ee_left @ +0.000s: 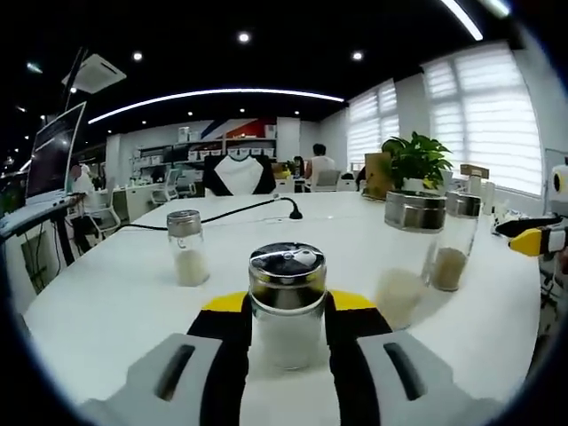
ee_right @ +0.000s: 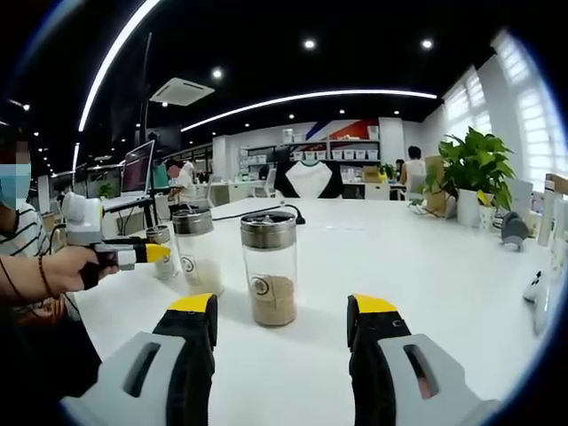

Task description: Rotate the seasoning bottle until the label or dispensing opening points toward the visible target arrow and the bottle remains upright within the marked orientation range

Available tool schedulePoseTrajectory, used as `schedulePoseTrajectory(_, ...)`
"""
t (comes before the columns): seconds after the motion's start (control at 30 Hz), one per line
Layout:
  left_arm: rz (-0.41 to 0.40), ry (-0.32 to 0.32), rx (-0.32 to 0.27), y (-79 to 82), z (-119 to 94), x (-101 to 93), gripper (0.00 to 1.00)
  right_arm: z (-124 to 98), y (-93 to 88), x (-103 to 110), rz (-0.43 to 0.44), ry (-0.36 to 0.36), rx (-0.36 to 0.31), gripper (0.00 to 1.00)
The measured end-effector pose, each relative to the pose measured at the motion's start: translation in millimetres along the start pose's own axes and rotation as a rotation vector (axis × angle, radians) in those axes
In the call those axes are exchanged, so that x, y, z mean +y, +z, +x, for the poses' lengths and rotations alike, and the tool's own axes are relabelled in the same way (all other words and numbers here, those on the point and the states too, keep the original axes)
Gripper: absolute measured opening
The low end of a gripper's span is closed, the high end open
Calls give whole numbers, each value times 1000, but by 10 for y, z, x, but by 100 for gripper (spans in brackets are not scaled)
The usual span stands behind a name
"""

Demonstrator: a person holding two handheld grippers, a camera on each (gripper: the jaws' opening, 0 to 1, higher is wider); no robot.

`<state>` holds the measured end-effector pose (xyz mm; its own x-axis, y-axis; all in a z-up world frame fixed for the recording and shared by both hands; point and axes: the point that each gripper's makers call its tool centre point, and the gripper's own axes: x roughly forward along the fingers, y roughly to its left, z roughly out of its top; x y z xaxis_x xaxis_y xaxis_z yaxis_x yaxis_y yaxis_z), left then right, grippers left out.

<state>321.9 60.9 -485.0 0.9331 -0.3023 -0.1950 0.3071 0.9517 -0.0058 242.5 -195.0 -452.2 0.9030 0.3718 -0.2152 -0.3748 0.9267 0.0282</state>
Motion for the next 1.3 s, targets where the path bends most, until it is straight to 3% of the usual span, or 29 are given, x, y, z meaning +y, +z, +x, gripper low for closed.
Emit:
schedulePoseTrajectory(0.5, 10, -37, -5, 23, 18, 9, 34, -8, 15, 22, -6, 1, 1, 59)
schedulePoseTrajectory(0.97, 36, -192, -23, 54, -2, -35, 34, -7, 32, 37, -10, 1, 1, 59)
schedulePoseTrajectory(1.3, 61, -346, -18, 74, -13, -58, 34, -16, 48, 41, -10, 0, 0, 59)
